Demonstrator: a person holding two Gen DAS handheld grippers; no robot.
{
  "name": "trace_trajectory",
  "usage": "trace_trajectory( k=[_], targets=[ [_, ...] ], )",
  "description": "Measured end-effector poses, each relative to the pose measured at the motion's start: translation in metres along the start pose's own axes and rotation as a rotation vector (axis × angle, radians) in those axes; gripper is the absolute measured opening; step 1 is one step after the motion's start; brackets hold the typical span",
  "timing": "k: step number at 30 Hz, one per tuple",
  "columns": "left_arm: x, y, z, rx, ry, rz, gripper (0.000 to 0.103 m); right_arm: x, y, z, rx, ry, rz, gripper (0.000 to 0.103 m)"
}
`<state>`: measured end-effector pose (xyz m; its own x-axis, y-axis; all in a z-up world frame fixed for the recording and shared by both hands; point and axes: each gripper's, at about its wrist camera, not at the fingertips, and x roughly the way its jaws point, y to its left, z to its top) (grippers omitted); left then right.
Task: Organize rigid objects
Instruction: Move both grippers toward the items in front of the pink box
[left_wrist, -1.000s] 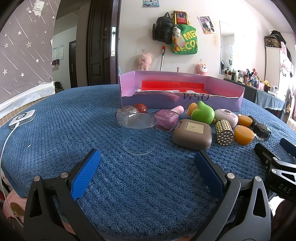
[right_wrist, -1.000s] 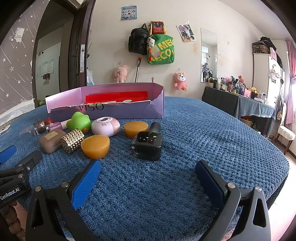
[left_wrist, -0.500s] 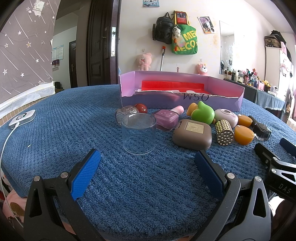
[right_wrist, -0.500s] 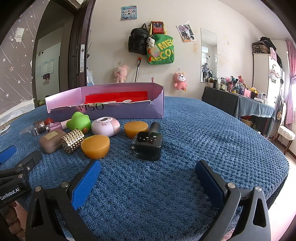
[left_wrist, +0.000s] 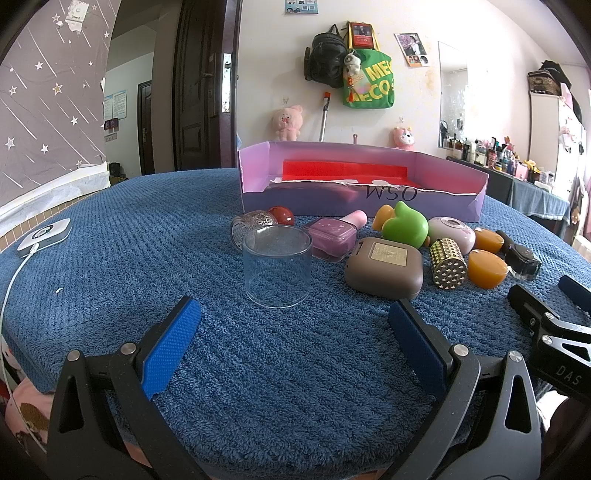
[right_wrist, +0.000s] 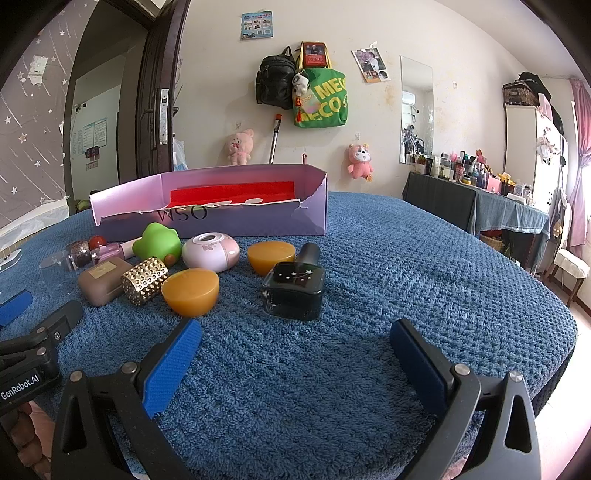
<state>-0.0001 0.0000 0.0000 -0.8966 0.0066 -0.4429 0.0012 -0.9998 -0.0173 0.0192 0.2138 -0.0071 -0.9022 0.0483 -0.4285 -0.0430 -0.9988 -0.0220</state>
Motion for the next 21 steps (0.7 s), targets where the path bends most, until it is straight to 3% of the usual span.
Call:
trace_trajectory(
  k=[9,21],
  targets=[
    [0.004,0.007,0.018,-0.029,0.056,-0.035,0.103,-0.001,-0.001,0.003,0.009,0.028,0.010,0.103],
    [0.009,0.019,0.044,-0.019,0.107,-0.041,0.103,0.002,-0.006,0.038,0.037,0.046,0.001,0.103]
  ],
)
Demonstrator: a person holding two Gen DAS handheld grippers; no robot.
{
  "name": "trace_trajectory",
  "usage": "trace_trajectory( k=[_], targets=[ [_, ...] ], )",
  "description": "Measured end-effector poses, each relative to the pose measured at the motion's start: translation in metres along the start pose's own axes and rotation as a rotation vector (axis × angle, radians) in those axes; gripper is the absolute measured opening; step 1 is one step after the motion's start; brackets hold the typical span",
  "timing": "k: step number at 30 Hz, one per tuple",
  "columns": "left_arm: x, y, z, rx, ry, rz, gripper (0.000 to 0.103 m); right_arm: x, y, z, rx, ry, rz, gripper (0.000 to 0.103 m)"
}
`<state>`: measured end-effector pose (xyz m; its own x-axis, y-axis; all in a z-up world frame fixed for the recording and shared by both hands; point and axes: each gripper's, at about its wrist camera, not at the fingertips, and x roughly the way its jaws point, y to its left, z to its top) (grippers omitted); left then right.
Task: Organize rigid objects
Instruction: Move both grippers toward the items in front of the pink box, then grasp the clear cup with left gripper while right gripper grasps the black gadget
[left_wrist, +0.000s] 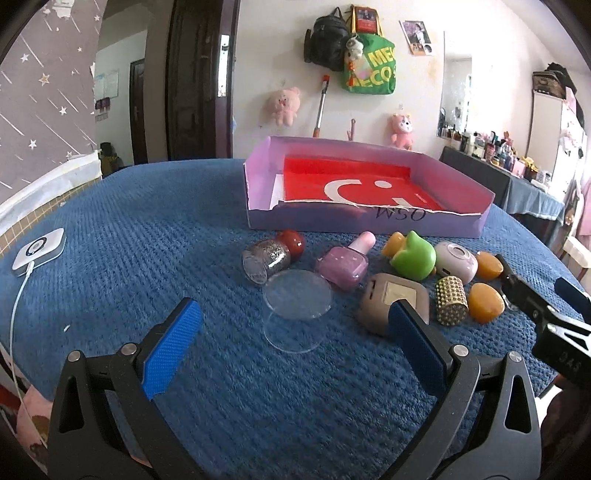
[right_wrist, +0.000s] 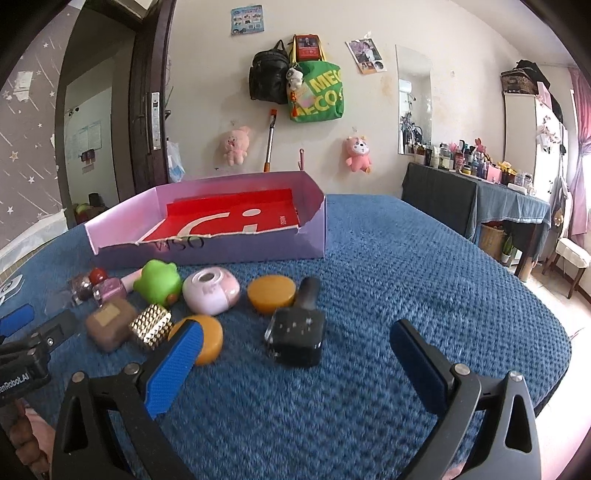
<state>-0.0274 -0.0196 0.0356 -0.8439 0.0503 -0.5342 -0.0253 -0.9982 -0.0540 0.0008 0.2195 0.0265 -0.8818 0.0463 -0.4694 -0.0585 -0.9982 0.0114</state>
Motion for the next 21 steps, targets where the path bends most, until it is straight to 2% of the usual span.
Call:
trace_trajectory(
  k=[6,9,11,13,18,21],
  targets=[
    [0.012,0.007,0.008,-0.006,0.049,-0.001,0.101,0.014,-0.001,0.012,-0.005,0.045,-0.066,0.103],
    [0.020,0.011,0.010,-0.016,0.080,0.001,0.097,0.023,-0.001,0.012,-0.005,0.078,-0.091,0.096],
    [0.025,0.015,0.008,-0.027,0.114,-0.009,0.085,0.030,-0.002,0.012,-0.001,0.110,-0.101,0.093],
    [0.031,0.018,0.007,-0.035,0.146,-0.021,0.080,0.036,-0.004,0.011,0.008,0.136,-0.097,0.085],
    [0.032,0.015,0.009,-0.008,0.144,-0.032,0.060,0.045,-0.008,0.009,0.022,0.167,-0.081,0.072],
    [0.034,0.011,0.011,-0.001,0.146,-0.070,0.038,0.045,-0.004,0.009,0.007,0.162,-0.038,0.046]
  ],
)
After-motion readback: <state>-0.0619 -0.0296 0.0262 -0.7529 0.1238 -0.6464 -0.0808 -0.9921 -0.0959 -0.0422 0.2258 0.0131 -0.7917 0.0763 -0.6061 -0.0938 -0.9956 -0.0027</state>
